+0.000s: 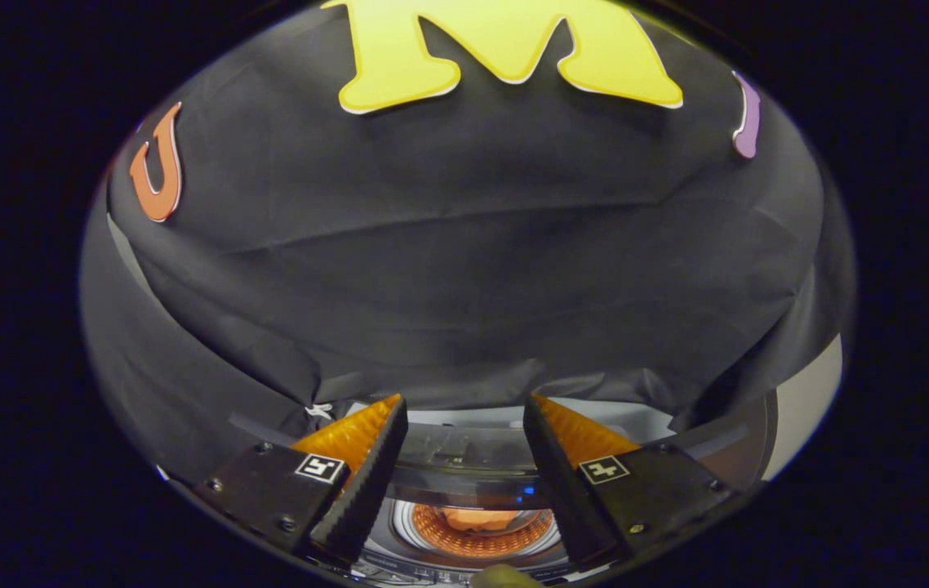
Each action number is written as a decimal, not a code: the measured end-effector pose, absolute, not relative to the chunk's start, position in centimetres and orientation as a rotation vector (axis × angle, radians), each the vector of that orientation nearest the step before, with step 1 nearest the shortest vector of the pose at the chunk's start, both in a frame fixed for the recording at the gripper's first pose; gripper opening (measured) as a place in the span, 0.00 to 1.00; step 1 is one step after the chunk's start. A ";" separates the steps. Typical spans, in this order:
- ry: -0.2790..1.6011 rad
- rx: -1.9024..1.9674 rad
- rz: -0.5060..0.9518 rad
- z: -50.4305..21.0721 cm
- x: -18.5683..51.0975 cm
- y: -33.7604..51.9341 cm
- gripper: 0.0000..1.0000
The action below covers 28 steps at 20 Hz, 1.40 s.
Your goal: Put the clothes into the washing machine and then close the washing machine lid.
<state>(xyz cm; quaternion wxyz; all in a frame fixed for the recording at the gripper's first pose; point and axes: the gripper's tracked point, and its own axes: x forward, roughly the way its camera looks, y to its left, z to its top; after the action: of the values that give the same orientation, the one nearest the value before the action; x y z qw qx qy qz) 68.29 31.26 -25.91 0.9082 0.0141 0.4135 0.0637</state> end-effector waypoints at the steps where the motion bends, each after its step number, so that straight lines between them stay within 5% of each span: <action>1: 0.850 0.030 0.130 -25.9 68.2 31.2 0.90; 28: 0.816 0.013 0.147 -25.9 61.6 30.5 0.90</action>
<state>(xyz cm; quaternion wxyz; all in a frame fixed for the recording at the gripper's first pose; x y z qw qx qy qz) 61.56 30.46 -25.90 0.9153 0.0061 0.3964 0.0716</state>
